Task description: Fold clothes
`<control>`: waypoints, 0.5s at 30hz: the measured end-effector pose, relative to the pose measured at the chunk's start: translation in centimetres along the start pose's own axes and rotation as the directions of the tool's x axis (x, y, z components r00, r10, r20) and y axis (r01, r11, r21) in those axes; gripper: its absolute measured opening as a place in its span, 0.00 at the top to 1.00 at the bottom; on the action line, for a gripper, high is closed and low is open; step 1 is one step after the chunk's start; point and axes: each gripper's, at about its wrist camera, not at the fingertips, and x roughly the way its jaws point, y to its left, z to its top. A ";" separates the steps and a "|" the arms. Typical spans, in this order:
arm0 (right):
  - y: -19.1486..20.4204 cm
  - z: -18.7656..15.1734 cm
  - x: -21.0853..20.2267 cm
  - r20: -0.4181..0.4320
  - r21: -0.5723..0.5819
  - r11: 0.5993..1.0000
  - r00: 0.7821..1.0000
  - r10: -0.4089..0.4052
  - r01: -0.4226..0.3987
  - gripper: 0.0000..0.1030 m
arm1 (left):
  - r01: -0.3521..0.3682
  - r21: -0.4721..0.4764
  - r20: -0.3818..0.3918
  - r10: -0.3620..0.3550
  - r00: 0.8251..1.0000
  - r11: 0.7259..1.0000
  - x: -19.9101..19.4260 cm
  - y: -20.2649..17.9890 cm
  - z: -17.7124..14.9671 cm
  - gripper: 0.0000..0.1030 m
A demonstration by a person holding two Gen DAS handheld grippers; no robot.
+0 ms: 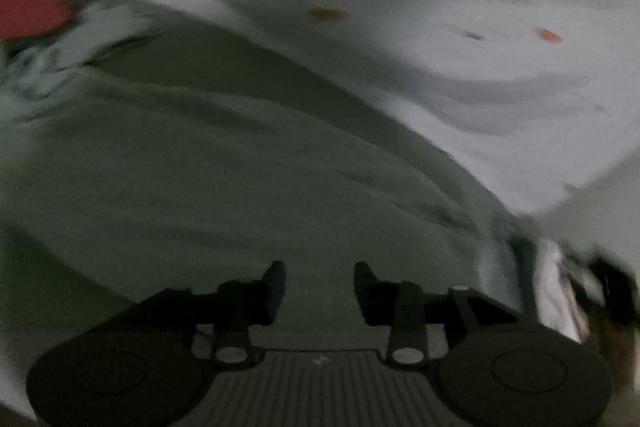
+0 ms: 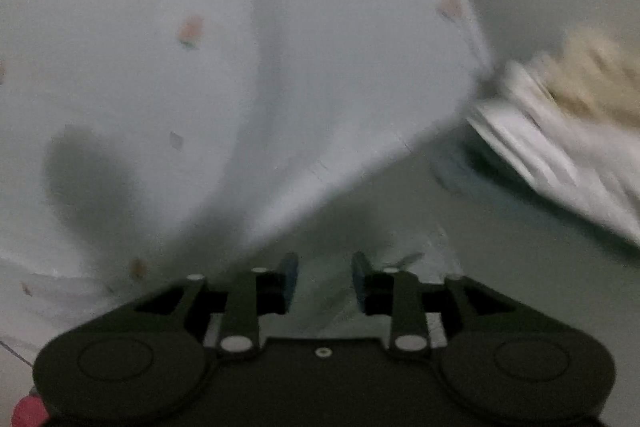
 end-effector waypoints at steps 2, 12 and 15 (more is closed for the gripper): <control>-1.5 -2.1 0.3 -0.056 0.011 0.998 0.996 -0.063 0.063 0.68 | -0.100 -0.051 0.017 0.101 0.995 0.994 0.3 1.8 0.3 0.55; -7.2 -9.0 1.4 -0.220 0.164 0.950 0.948 -0.228 0.267 0.58 | -0.316 -0.351 0.001 0.337 0.941 0.882 2.4 11.5 1.2 0.47; -7.7 -10.0 2.2 -0.245 0.279 0.927 0.952 -0.184 0.251 0.55 | -0.317 -0.378 -0.018 0.335 0.942 0.870 3.1 12.6 1.8 0.46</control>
